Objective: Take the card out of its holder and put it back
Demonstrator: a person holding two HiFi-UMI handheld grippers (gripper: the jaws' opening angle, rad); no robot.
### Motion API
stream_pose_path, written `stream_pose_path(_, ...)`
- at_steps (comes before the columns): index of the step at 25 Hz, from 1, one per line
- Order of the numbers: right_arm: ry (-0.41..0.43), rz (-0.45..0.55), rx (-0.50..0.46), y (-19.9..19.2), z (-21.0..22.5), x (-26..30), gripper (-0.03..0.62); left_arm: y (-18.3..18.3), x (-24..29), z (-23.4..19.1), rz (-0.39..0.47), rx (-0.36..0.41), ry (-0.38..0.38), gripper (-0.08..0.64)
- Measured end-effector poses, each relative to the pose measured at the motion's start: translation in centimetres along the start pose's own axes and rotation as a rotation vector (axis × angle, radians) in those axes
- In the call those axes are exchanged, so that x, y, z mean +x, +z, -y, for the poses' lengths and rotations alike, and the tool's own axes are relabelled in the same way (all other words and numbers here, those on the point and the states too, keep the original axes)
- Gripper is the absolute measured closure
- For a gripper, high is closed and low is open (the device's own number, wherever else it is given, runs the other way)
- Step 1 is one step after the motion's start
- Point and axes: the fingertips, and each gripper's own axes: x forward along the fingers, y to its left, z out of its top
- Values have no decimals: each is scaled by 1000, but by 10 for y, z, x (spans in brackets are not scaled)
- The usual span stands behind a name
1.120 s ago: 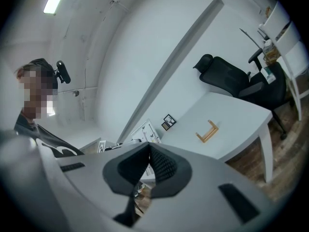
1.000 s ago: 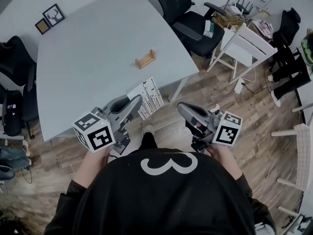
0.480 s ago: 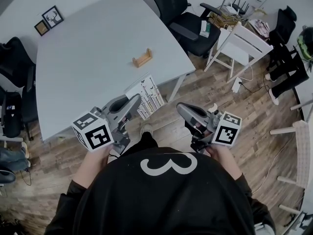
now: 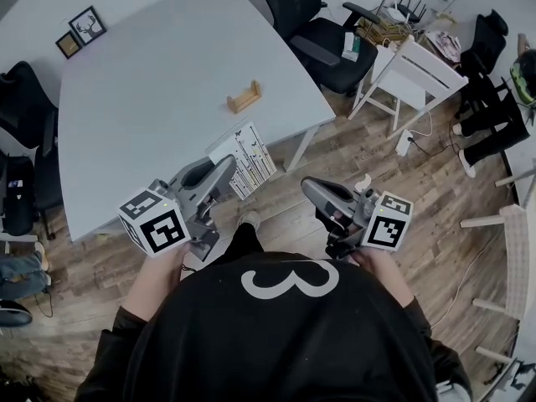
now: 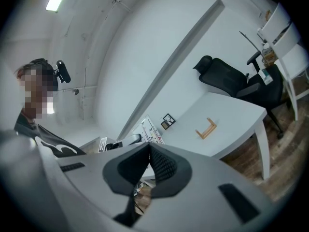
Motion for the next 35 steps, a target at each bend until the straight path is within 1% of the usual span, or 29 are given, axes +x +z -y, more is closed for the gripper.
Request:
stream_pose_path(3, -10, 0, 6, 2, 1, 6, 583, 11, 2, -8, 6, 20, 8, 535)
stream_pose_path(9, -31, 7, 22, 22, 22, 44, 583, 44, 17, -48, -9, 49, 11, 535)
stream_pose_path(14, -41, 17, 28, 37, 37, 63, 583, 66, 35, -67, -16, 116, 11, 535)
stream_pose_path(19, -64, 24, 39, 49, 55, 82, 583, 87, 58, -93, -22, 161, 16, 535)
stream_pose_path(21, -81, 27, 45, 52, 62, 85, 583, 93, 66, -103, -17, 178, 22, 535)
stream_pose_path(28, -128, 45, 64, 65, 86, 94, 583, 105, 93, -140, -16, 194, 37, 537)
stream_pose_path(35, -174, 62, 74, 75, 103, 101, 583, 109, 118, -171, -41, 296, 60, 536)
